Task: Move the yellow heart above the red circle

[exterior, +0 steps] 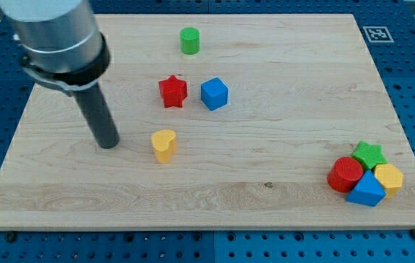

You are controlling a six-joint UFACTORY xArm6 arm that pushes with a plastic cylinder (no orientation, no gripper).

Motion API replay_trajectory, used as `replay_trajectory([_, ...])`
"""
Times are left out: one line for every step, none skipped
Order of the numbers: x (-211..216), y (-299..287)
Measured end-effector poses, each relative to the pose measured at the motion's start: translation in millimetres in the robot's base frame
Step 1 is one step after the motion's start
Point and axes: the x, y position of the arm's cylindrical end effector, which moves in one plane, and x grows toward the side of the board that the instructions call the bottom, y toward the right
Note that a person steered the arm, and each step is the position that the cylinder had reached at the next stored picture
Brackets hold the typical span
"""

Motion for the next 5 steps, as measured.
replay_trajectory([4,42])
replay_trajectory([23,81])
replay_trajectory([39,116])
replay_trajectory([40,150])
replay_trajectory([40,165])
